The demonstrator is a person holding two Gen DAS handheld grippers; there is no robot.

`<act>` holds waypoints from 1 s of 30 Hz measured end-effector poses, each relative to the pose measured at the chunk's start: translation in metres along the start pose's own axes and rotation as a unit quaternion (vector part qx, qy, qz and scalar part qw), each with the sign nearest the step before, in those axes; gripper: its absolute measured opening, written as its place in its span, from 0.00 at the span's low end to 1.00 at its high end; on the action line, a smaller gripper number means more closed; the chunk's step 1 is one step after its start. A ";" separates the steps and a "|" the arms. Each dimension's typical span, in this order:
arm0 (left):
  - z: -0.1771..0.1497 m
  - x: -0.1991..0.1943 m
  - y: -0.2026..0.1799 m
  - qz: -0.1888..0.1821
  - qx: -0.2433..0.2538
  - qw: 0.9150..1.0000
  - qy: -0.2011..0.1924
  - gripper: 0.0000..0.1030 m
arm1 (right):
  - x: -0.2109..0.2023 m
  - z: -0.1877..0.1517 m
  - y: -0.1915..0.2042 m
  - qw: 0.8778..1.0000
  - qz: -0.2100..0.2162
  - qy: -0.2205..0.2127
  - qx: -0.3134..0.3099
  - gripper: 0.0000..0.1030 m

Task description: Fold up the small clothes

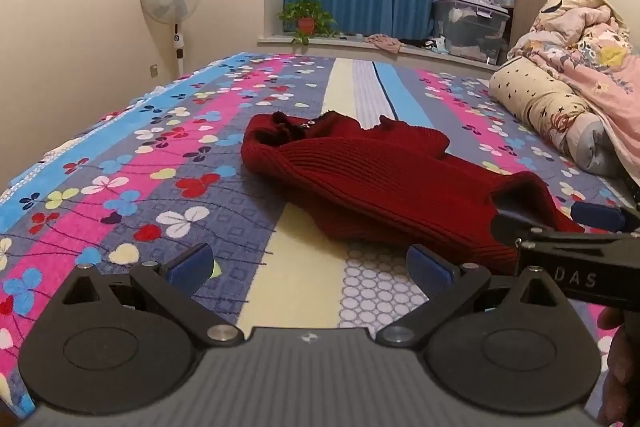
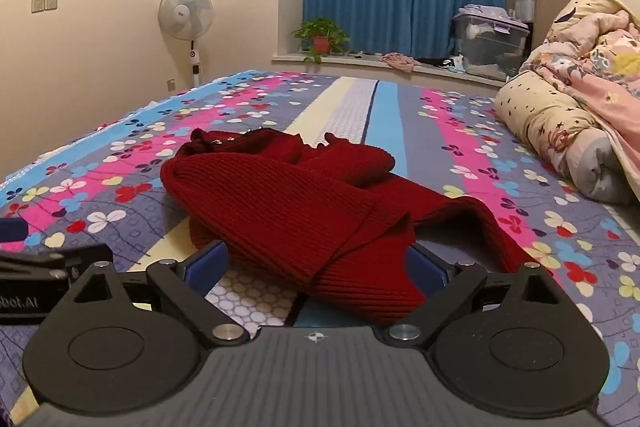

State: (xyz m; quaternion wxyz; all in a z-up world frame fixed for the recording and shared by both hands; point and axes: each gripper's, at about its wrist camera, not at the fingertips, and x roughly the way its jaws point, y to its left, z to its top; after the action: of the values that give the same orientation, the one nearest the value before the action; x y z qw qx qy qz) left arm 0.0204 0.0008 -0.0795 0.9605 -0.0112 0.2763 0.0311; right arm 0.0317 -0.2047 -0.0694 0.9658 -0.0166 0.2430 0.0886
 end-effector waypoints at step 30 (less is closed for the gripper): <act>-0.001 -0.001 0.000 -0.002 0.002 1.000 -0.001 1.00 | -0.005 0.003 0.007 1.000 -0.007 -0.011 -0.023 0.93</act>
State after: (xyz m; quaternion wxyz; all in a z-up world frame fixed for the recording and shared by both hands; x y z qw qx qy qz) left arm 0.0194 0.0003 -0.0799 0.9609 -0.0103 0.2751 0.0283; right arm 0.0279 -0.1982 -0.0642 0.9683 -0.0399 0.2303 0.0881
